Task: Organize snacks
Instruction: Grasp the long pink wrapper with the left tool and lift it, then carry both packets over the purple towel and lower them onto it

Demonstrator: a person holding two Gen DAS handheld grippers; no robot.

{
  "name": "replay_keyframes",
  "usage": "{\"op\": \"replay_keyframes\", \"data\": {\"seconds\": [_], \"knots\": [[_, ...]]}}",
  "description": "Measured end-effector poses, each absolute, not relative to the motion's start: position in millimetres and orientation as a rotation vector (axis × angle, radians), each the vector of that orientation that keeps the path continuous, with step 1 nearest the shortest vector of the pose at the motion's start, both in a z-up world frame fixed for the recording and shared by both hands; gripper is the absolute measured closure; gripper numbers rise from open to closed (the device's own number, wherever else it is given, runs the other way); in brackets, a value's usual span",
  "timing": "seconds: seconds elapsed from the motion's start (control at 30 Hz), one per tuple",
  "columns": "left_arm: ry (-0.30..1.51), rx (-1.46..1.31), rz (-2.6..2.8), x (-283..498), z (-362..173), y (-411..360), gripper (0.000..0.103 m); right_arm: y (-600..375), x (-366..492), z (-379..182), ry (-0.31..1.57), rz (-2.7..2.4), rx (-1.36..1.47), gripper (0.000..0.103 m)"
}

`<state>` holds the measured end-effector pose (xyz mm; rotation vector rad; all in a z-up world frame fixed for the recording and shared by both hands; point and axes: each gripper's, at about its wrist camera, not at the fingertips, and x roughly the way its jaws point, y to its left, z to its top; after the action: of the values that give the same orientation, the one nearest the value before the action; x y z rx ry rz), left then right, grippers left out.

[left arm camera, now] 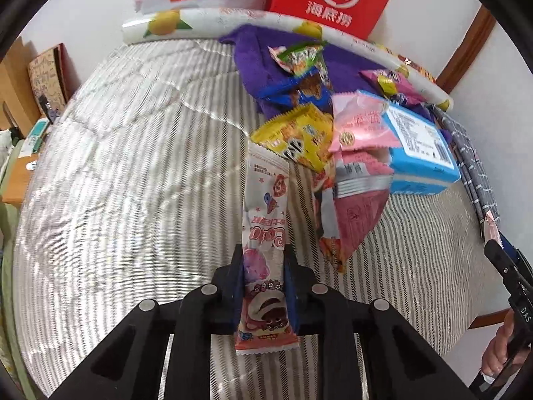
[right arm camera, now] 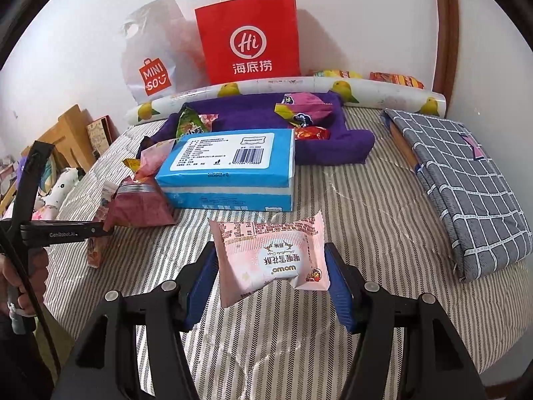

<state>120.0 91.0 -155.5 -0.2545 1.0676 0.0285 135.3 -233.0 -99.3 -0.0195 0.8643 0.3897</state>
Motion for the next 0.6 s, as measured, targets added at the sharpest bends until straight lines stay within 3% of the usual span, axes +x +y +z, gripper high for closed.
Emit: {"op": "replay_keyframes", "data": {"seconds": [0.6], "knots": [[0.905, -0.254, -0.062, 139, -61, 76, 0.083, -242, 179, -34, 0.761, 0.332, -0.023, 0.041]]}}
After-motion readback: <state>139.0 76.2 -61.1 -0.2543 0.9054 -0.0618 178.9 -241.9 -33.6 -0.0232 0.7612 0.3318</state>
